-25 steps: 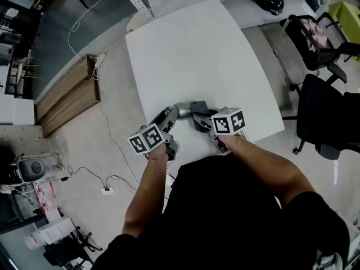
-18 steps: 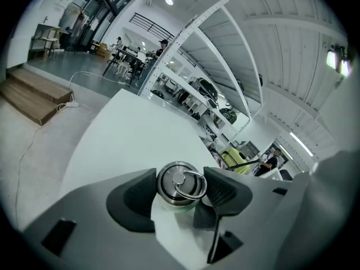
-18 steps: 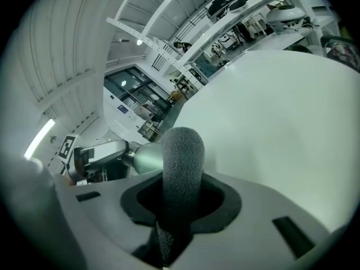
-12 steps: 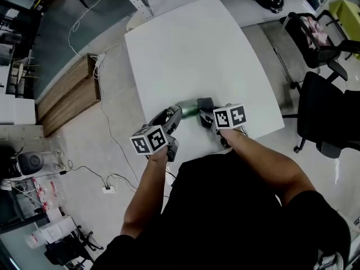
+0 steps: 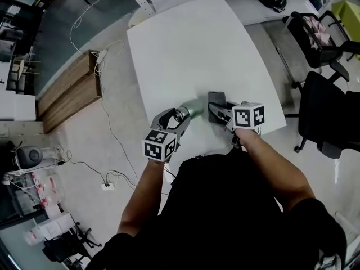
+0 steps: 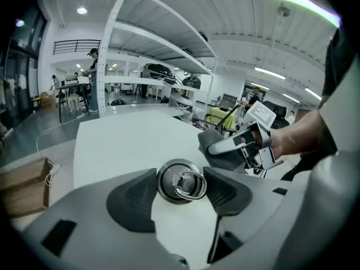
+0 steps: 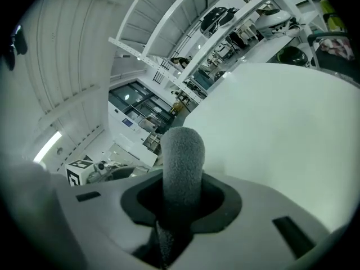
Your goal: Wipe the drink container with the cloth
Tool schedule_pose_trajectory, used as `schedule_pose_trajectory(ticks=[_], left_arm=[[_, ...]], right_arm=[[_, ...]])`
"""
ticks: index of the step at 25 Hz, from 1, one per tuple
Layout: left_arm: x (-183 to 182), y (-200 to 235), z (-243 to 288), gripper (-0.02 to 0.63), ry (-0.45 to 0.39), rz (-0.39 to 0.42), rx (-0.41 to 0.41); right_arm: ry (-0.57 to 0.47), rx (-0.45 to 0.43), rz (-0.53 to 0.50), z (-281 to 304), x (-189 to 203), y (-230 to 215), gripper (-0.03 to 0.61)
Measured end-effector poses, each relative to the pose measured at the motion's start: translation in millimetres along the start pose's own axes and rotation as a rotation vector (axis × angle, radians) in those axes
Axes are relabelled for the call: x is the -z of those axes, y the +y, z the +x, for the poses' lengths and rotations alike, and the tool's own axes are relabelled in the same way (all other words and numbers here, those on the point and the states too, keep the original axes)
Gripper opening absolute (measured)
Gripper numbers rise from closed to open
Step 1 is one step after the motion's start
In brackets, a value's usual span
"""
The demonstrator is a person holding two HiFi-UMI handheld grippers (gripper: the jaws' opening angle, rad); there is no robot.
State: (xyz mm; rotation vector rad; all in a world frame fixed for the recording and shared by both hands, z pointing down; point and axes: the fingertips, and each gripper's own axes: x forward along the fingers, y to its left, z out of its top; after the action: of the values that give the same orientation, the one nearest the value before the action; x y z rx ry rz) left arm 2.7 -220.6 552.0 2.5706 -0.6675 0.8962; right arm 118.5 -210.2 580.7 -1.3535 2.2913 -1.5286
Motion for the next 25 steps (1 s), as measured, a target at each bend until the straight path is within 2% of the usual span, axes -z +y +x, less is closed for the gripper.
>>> schedule_pose_trajectory(ticks=[4, 7, 11, 17, 25], left_arm=[[1, -11, 4, 0.268, 0.022, 0.120, 0.000], [3, -21, 6, 0.268, 0.039, 0.217, 0.006], [4, -37, 13, 0.267, 0.045, 0.322, 0.023], [-3, -51, 21, 0.265, 0.053, 0.468, 0.034], [-3, -50, 12, 0.265, 0.049, 0.521, 0.053]], right_arm=[[-0.012, -0.083, -0.068, -5, -9, 23, 0.098], [0.025, -0.154, -0.183, 2, -7, 51, 0.098], [0.056, -0.170, -0.332, 10, -9, 70, 0.098], [0.094, -0.178, -0.341, 17, -12, 69, 0.098], [0.125, -0.104, -0.335, 27, -6, 48, 0.098]])
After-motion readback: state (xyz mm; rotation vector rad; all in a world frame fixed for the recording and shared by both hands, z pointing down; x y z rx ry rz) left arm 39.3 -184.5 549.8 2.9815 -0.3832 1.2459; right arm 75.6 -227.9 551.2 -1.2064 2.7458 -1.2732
